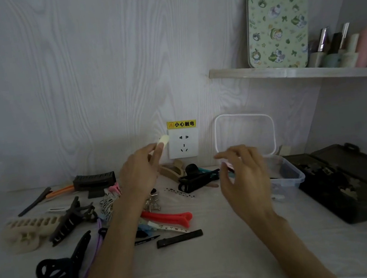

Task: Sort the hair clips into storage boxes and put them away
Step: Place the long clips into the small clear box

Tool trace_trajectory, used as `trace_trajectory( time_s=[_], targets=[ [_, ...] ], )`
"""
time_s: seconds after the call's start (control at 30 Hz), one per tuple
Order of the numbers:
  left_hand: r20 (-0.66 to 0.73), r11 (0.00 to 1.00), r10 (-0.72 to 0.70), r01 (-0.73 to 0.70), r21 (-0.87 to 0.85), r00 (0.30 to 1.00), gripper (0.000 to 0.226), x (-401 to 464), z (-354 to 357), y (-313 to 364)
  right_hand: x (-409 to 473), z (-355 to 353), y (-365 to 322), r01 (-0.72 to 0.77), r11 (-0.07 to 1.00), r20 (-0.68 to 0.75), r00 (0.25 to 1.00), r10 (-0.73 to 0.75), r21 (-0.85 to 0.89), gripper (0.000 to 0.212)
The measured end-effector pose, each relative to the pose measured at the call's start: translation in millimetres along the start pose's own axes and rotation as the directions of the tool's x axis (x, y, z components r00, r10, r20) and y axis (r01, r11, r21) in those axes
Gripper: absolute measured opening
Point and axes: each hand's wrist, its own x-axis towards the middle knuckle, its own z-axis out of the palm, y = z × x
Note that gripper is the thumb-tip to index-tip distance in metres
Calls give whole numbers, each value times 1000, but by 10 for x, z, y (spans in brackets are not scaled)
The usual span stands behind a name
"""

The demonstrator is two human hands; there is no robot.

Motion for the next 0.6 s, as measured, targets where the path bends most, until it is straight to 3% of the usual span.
trace_trajectory(
  time_s=[0.07, 0.13, 0.2, 0.3, 0.4, 0.53, 0.6],
  targets=[
    [-3, 996, -27, 26, -87, 1000, 39, 20, 50, 64, 2, 74, -162, 62, 995, 251, 965, -81, 81, 20],
    [17, 983, -105, 106, -152, 994, 40, 27, 87, 48, -33, 263, -268, 41, 999, 531, 846, -49, 26, 23],
    [62, 930, -227, 236, -281, 972, 38, 34, 98, -7, -50, 431, -312, 16, 997, 646, 762, 41, -82, 23],
    [120, 825, -325, 344, -449, 938, 29, 80, 77, -49, -34, 554, -317, -19, 995, 659, 748, 81, -100, 24],
    [111, 805, -331, 342, -484, 937, 29, 93, 77, -35, -11, 400, -322, -4, 999, 637, 770, 29, -40, 23],
    [-55, 885, -93, 58, -462, 994, 38, -1, 221, 235, 140, -114, -38, -175, 984, 329, 930, 166, 0, 20],
    [-11, 913, 119, -114, -393, 993, 40, -83, 435, 460, 205, -319, 290, -265, 961, 190, 943, 274, -75, 18]
  ],
)
